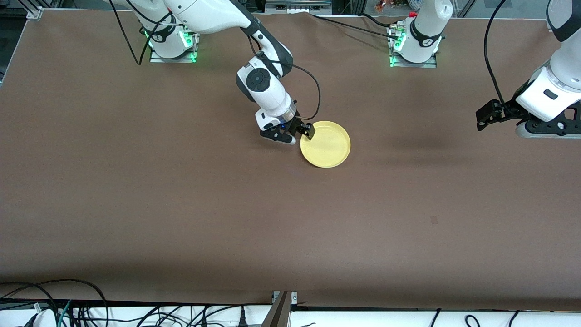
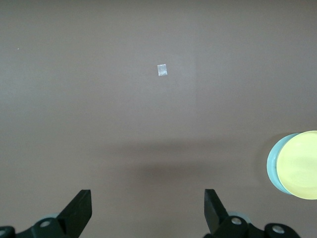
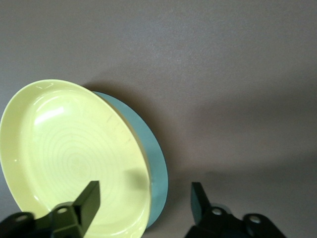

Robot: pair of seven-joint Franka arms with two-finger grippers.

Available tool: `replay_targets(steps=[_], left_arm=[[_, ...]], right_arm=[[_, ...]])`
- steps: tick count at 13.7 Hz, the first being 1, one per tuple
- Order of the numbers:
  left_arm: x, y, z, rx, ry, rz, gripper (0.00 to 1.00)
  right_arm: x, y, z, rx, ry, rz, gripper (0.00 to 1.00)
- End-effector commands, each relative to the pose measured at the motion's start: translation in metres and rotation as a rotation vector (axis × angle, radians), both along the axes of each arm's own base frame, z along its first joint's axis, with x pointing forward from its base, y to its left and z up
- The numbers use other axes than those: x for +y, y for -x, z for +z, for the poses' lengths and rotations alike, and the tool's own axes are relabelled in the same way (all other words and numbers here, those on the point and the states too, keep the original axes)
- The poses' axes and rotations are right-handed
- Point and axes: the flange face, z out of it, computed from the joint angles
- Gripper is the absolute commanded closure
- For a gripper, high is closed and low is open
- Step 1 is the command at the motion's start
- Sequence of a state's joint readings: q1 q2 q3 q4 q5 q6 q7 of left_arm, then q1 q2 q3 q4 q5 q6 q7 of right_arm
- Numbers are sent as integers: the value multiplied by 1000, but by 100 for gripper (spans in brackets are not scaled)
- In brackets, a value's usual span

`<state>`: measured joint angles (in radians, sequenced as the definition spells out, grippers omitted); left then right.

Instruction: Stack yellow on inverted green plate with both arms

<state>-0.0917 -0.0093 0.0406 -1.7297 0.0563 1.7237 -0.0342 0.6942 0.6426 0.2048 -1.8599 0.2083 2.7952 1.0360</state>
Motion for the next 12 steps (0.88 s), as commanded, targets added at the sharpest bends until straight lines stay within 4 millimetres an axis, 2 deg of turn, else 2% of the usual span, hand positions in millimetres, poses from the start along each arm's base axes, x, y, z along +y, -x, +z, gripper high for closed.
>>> replay_targets(steps=[1, 3, 6, 8, 11, 12], left_arm=[[0, 1, 5, 4, 16, 0, 0], [1, 1, 5, 4, 16, 0, 0], [1, -3, 7, -3, 10, -15, 0], [0, -4, 8, -4, 8, -16, 0], [-1, -4, 7, -1, 8, -18, 0], [-1, -3, 7, 2, 8, -18, 0]], right_arm=[[2, -6, 35, 24, 8, -4, 0], [-12, -29, 67, 21, 31, -24, 0], [-45, -69, 111, -8, 58, -76, 0], [-76, -92, 154, -34, 71, -111, 0], [-121, -122, 190, -41, 100, -173, 0], [-141, -132, 208, -37, 110, -198, 0]])
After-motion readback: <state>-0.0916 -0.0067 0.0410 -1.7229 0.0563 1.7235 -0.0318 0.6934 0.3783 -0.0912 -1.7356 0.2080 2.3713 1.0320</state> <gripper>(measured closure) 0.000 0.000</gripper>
